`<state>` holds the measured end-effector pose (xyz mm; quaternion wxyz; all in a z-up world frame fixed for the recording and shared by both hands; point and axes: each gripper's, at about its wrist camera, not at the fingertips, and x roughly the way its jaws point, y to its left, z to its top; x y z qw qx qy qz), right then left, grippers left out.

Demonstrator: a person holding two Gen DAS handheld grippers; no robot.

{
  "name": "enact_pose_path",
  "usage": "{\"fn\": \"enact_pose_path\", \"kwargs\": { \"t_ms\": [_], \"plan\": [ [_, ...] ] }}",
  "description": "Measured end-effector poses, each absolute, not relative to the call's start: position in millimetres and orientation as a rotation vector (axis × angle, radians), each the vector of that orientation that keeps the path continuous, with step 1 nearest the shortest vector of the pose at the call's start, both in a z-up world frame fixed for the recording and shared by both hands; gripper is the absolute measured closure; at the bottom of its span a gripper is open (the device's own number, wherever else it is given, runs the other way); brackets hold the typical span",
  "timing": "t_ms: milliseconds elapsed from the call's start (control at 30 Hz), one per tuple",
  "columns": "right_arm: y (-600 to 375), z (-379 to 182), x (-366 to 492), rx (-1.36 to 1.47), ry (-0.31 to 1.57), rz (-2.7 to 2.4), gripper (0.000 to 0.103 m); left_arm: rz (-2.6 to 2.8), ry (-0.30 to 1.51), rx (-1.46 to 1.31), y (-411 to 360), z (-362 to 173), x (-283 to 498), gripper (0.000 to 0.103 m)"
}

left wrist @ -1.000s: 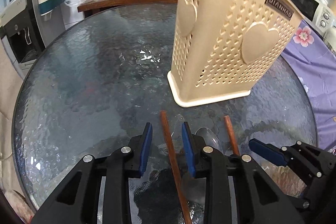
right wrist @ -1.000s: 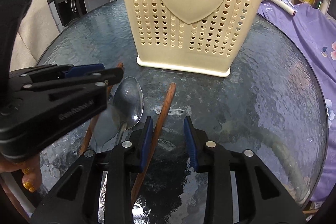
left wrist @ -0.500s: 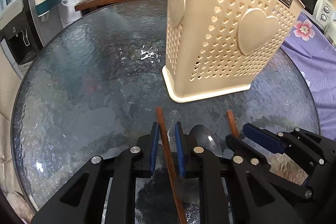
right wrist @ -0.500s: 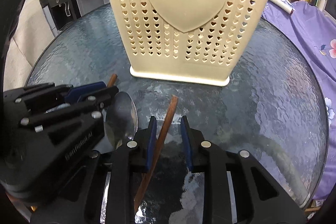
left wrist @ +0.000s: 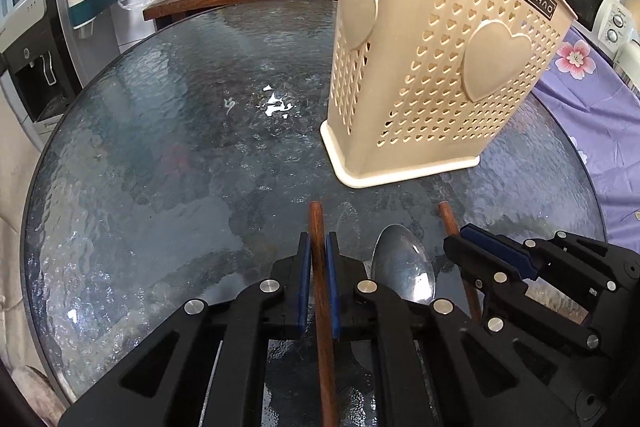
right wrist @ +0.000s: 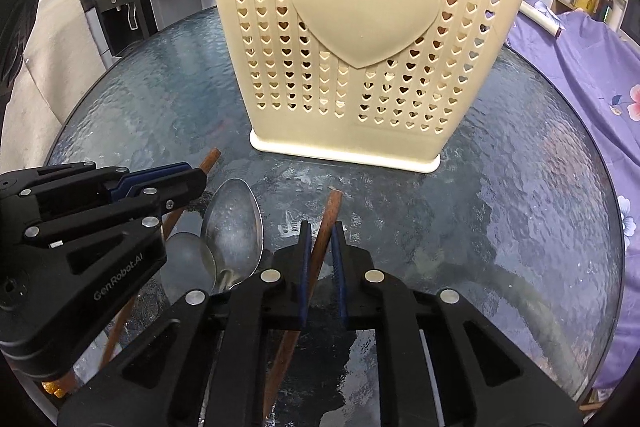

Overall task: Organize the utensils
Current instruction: 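Lift both wooden chopsticks and carry them toward the holder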

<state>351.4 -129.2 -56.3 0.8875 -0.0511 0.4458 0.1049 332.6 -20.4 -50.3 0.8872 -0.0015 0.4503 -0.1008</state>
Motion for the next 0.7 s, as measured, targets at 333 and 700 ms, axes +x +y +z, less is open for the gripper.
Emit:
{"fn": "enact_pose_path", "kwargs": {
  "t_ms": [333, 700],
  "plan": [
    [-152.6, -48.4, 349.6, 0.007, 0.909, 0.301, 0.095, -0.203, 0.906, -0.042, -10.6, -39.2, 334.1, 0.096],
    [-181.6, 3.8, 331.3, 0.133, 0.798, 0.413, 0.095, -0.230, 0.781, -0.079, -0.4, 11.8, 313.2, 0.096]
  ]
}}
